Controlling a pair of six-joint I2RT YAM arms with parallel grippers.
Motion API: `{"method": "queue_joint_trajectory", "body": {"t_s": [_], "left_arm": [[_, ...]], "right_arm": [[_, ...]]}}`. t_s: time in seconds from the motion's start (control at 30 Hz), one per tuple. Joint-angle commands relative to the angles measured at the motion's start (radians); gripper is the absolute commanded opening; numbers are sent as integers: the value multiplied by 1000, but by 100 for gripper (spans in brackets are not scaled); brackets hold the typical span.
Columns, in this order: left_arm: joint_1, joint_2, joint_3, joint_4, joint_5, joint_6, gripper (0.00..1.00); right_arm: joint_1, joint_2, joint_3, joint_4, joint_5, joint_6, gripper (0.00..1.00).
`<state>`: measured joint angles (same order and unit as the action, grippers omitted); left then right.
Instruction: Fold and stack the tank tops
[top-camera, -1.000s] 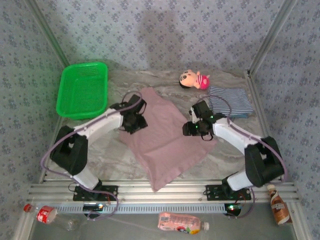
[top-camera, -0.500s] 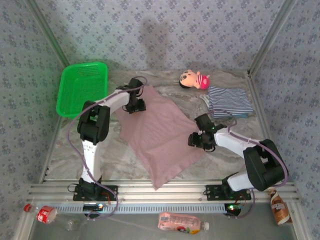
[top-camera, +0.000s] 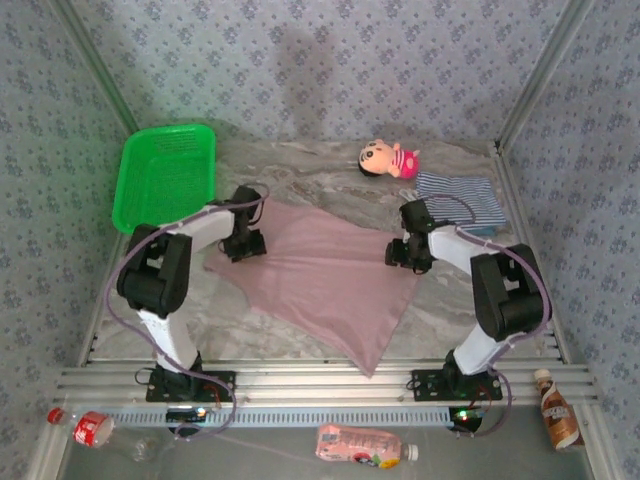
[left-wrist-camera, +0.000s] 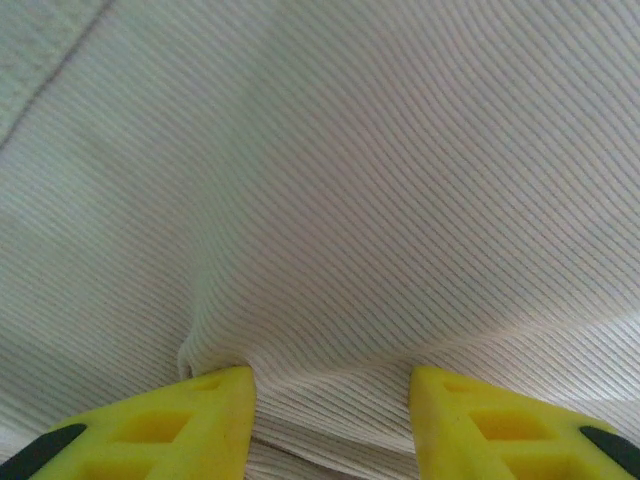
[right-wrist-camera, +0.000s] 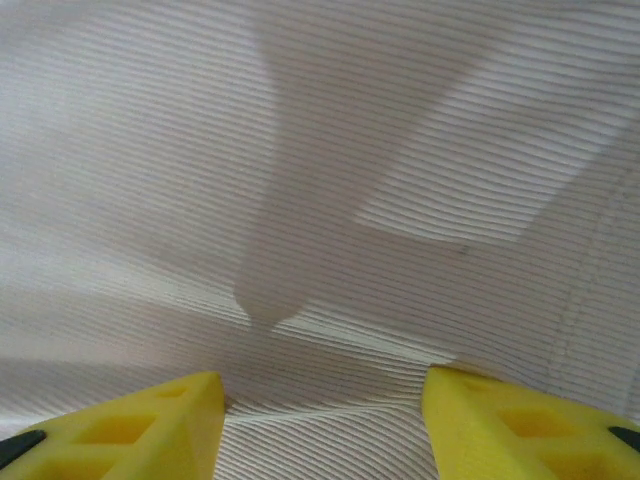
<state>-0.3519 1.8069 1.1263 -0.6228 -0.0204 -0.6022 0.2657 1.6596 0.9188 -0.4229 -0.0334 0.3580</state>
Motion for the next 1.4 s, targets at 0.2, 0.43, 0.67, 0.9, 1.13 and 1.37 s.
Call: {"method": "queue_joint_trajectory", "body": {"t_s": [0.2, 0.43, 0.67, 0.9, 1.13, 1.37], "left_arm": [[-30, -200, -225, -16, -66, -199, 46], [-58, -193, -77, -47, -74, -158, 46], [-74, 13, 162, -14, -10, -64, 46], [-70, 226, 333, 27, 36, 11, 46], [-29, 319, 381, 18, 21, 37, 45], [35, 314, 388, -23, -30, 46, 45]], "right_arm": [[-23, 145, 168, -70, -52, -166, 58], [-40, 180, 260, -100, -93, -224, 59], [-18, 2, 151, -52, -107, -166, 60], [69, -176, -50, 50, -174, 22, 62], [142, -182, -135, 186, -182, 30, 65], [195, -250, -169, 151, -184, 5, 67]]}}
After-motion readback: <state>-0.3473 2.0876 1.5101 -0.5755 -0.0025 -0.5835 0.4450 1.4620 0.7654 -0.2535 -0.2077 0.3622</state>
